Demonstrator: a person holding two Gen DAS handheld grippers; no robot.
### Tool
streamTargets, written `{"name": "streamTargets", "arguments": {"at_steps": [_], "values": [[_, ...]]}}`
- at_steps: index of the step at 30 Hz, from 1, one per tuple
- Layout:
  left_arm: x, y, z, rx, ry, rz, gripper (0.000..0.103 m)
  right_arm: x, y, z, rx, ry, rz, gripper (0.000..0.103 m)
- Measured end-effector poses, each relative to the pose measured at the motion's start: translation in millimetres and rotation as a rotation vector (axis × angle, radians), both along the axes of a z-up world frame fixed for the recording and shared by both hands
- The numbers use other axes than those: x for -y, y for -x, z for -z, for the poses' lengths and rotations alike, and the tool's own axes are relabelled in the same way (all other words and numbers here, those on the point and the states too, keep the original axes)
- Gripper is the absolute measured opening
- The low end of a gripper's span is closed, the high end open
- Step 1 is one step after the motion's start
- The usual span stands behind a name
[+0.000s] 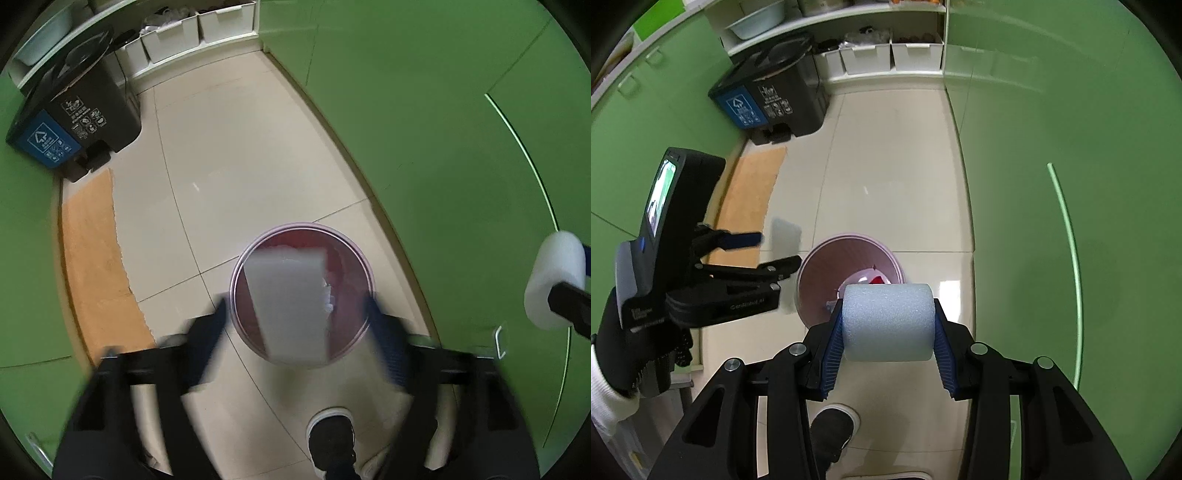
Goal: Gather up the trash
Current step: 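Open the right tool to drop the foam roll into the wastebasket, then swing both tools back up toward the counter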
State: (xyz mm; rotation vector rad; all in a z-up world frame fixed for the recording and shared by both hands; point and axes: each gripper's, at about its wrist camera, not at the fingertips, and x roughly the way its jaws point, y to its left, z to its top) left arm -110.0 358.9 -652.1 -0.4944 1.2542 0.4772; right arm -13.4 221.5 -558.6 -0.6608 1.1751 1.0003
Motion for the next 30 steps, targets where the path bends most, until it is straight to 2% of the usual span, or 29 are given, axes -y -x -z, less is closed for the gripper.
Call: {"name": "streamTargets", "arguments": {"at_steps": [3,16,26,28,29,30], "values": [[-7.9,3.1,4.0,0.005,0.004,-0.013,0.100,-10.2,2.2,6.8,-0.005,0.004,-0.009,0.043],[-44.4,52.1,-25.9,-0.011,-0.057,-0.106,0.100,-53.1,28.1,29.8,-0.041,-0.008,-0.089,0.043],[-57.7,96.3,-34.3,0.006,-0.059,-0.149,0.100,-89.6,49.7,55.2,-0.044,0.006,-0.146,0.043],[-58.5,103.1,-36.6,0.007,-0.064,-0.159,0.100,-92.0,51.2,60.0,-0.037,0.009,-0.142,0.058],[-59.1,106.1,-37.4,0.006,-0.064,-0.163,0.100,-90.8,51.7,60.4,-0.030,0.003,-0.136,0.082],[-59.7,109.9,-38.9,0.008,-0.063,-0.168,0.100,-88.9,52.4,59.0,-0.020,-0.010,-0.130,0.092]]}}
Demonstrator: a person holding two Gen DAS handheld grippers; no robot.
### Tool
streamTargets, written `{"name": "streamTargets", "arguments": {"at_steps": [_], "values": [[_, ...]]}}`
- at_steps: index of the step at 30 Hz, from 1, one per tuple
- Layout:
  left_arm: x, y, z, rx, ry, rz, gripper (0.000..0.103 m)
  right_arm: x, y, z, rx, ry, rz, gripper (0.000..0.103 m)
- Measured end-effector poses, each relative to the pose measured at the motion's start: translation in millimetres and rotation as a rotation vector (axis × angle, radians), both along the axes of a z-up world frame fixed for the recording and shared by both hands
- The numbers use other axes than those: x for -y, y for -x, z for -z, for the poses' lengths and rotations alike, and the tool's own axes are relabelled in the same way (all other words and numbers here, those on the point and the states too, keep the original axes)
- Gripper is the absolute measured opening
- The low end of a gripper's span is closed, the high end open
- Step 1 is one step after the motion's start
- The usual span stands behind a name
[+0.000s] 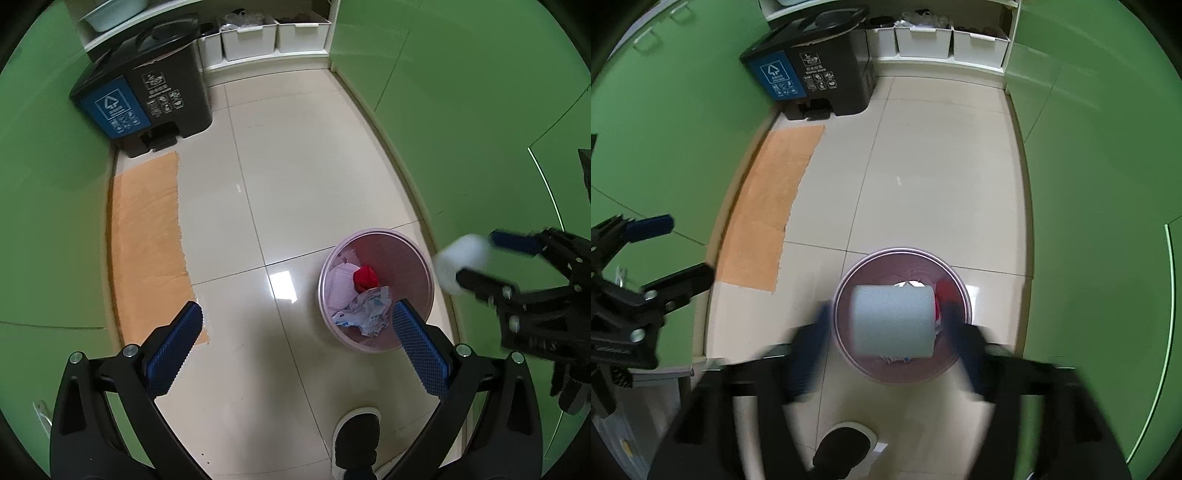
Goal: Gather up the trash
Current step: 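Swing both tools back up toward the counter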
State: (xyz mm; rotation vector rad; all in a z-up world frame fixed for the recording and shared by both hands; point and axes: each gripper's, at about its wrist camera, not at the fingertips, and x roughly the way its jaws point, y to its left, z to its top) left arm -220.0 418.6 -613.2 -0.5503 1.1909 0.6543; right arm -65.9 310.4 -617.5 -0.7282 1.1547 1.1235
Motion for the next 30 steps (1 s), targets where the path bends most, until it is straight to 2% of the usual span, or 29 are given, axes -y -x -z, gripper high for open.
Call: {"name": "streamTargets", "arguments": {"at_steps": [5,8,11,15,18,30], "values": [[2.4,10.3,-9.8,-0.002,-0.015,-0.017,0.100,5.3,-0.1,-5.0,-0.003,0.021,0.018,0.096],[10.7,11.2,-25.6,0.008,-0.017,-0.010,0.100,13.0,-0.5,-23.4,0.004,0.019,0.027,0.096],[23.1,7.3,-50.1,0.022,-0.010,0.012,0.100,26.0,-3.2,-55.6,0.008,0.006,0.056,0.096],[40.4,-1.1,-93.8,0.038,0.011,0.036,0.100,53.9,-7.9,-118.0,0.017,-0.030,0.110,0.096],[58.6,-10.9,-139.1,0.059,0.004,0.070,0.100,76.7,-11.1,-168.2,0.029,-0.060,0.145,0.096],[132.4,-63.4,-352.5,0.130,-0.075,0.250,0.100,182.3,-25.1,-391.6,0.114,-0.219,0.336,0.097]]}}
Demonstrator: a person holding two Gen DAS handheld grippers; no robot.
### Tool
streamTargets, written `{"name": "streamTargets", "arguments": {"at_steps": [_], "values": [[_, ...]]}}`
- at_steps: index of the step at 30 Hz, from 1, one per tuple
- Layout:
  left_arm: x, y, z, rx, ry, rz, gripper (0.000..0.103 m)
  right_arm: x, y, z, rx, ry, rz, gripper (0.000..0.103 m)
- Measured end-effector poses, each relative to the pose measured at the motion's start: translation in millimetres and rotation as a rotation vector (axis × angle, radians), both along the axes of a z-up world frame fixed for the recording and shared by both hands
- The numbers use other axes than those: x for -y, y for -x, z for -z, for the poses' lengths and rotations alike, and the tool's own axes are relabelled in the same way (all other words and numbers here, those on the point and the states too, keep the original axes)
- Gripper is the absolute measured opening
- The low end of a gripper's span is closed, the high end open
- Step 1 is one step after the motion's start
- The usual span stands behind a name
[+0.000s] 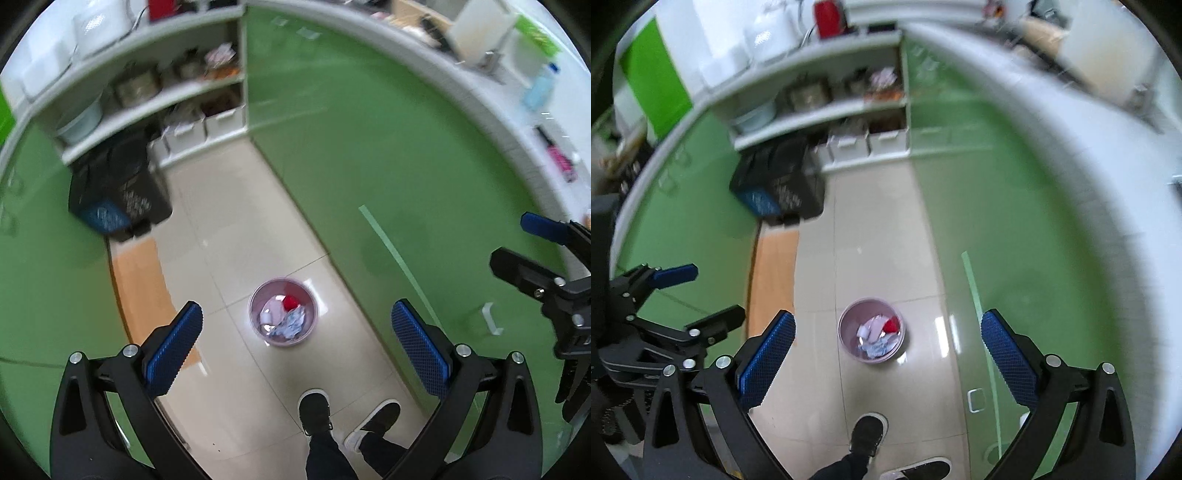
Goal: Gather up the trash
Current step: 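Swing both tools back up toward the counter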
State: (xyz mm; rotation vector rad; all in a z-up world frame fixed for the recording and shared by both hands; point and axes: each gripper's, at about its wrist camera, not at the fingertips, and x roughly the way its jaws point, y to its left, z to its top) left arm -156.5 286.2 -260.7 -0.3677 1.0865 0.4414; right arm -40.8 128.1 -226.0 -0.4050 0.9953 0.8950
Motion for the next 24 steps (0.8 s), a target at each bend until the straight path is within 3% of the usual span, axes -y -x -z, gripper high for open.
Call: {"name": "streamTargets", "arguments": {"at_steps": [6,11,16,24], "values": [[39.0,-26.4,-80.0,0.078,-0.040,0.094,0.100,62.5,-17.2,-78.3,0.071,-0.067,0.145,0.097],[65.5,-59.7,-118.9,0.114,-0.065,0.177,0.100,119.7,-33.2,-113.5,0.112,-0.089,0.303,0.097],[100.0,-102.5,-137.7,0.133,-0.064,0.300,0.100,187.0,-57.8,-124.7,0.143,-0.082,0.455,0.097],[177.3,-166.0,-137.6,0.137,-0.029,0.466,0.100,271.8,-94.6,-113.3,0.129,-0.046,0.598,0.097]]}}
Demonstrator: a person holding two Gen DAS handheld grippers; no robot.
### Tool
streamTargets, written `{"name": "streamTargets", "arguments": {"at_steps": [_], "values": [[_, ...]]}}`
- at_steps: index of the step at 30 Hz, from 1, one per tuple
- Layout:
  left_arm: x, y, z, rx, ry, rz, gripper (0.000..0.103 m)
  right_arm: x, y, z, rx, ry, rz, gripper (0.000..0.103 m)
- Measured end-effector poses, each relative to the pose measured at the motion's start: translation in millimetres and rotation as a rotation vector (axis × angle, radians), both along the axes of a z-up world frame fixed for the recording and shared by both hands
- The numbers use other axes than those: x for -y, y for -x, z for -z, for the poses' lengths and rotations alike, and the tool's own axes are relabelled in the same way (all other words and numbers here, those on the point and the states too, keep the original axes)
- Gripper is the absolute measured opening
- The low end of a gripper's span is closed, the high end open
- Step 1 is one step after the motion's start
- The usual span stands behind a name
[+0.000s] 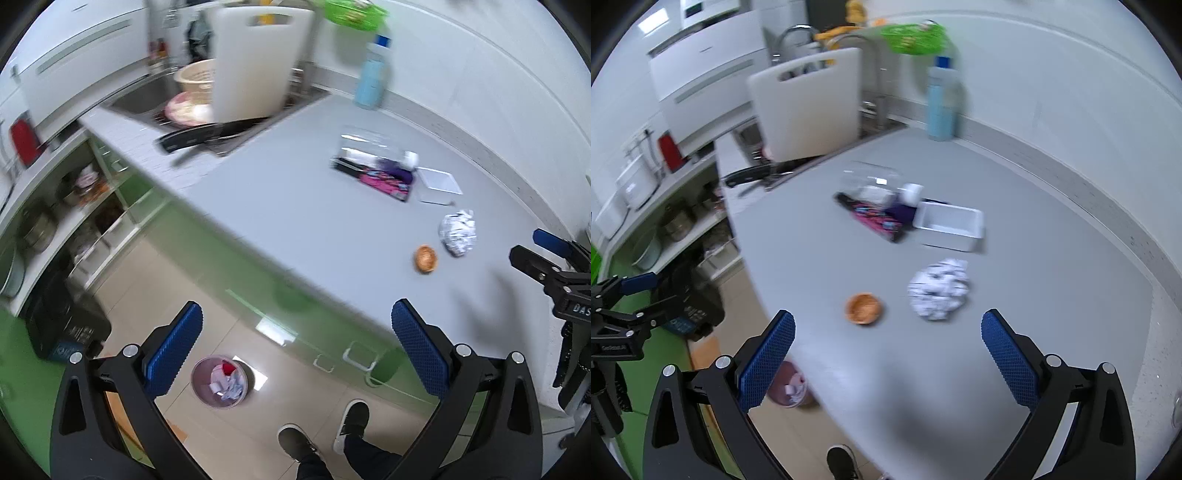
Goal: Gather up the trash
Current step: 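Swing both tools back up toward the counter, then grasp the orange lid with the left tool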
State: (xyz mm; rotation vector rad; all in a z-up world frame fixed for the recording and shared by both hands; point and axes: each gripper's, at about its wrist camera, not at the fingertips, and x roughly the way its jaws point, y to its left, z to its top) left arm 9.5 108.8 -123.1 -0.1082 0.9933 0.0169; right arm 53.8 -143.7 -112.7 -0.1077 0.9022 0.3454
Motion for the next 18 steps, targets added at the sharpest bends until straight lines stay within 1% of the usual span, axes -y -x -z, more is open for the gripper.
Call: {"name": "streamTargets", "arguments": {"at_steps": [5,12,18], "values": [[45.7,-33.8,11.0,-0.021,-0.004,0.067,0.100,38.6,-20.5,7.6,-0.020,0.006,0.036,0.097],[108.4,-72.8,41.8,-0.071,-0.028,0.141,0.100,77.8,-44.9,17.0,-0.050,0.006,0.059,0.097],[134.1,-98.0,68.2,-0.111,-0.033,0.158,0.100,92.8,-59.7,25.3,-0.075,0.000,0.040,0.097]]}}
